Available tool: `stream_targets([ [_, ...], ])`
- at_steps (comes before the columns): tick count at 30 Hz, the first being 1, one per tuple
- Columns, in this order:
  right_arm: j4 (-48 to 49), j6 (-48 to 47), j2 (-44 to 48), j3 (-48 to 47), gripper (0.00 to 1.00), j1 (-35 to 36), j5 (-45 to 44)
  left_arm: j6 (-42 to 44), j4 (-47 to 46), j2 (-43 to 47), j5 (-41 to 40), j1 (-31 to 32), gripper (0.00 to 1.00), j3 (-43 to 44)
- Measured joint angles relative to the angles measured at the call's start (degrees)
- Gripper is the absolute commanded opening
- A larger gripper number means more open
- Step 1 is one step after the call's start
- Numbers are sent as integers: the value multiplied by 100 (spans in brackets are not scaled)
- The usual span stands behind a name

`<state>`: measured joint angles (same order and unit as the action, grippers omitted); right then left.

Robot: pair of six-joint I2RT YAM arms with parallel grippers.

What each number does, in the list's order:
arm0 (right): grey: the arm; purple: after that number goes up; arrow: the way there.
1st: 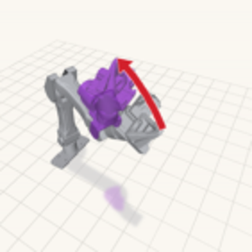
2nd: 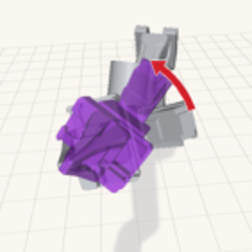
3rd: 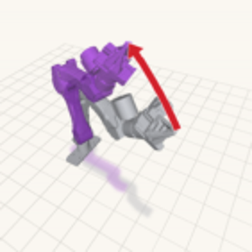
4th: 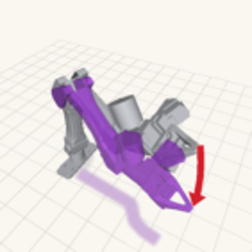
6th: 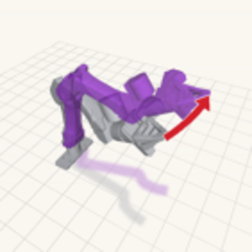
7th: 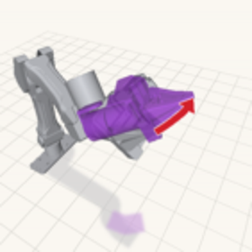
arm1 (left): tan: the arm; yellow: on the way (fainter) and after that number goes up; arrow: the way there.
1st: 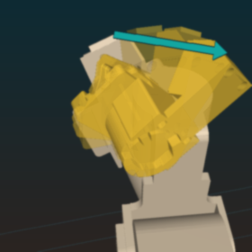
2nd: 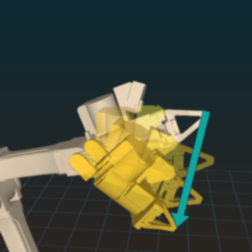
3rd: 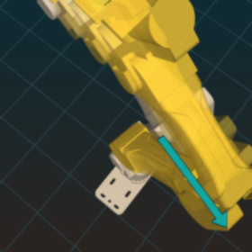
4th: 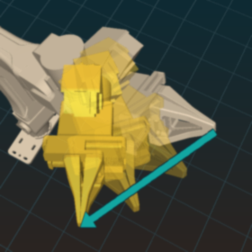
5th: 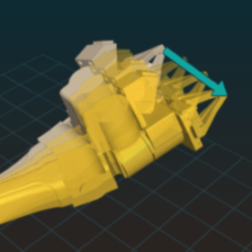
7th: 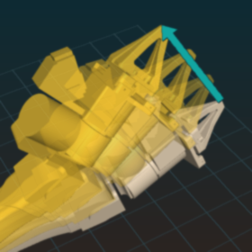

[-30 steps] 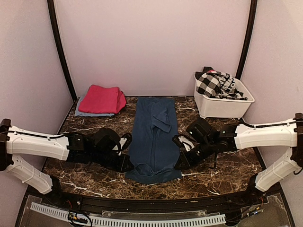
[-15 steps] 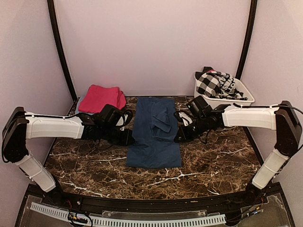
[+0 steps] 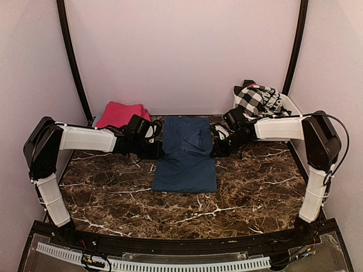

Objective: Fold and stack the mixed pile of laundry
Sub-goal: Fold the rectangle-folded T-shirt at the center of the board.

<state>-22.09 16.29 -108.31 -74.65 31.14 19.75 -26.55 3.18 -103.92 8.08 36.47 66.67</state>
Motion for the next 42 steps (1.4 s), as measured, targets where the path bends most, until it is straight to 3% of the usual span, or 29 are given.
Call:
stream_targets([
  [10,225,-20,-629,-745,0,-188,201,7,-361,-501,203,-308,0,352],
  [21,280,-35,-1141,-905,0,-240,190,2,-553,-1106,278,-455,3,625],
  [24,282,-39,-1191,-975,15,-245,186,31,-590,-1222,345,-501,15,651],
  [28,271,-44,-1128,-951,38,-254,120,127,-503,-1268,415,-557,43,793],
  [30,260,-87,-949,-848,45,-271,57,164,-483,-1189,446,-599,49,826],
  [34,192,-109,-280,-586,54,-352,-22,262,-262,-726,422,-778,55,824],
  [42,280,-140,745,-260,54,-413,221,295,-223,793,459,-962,55,400],
])
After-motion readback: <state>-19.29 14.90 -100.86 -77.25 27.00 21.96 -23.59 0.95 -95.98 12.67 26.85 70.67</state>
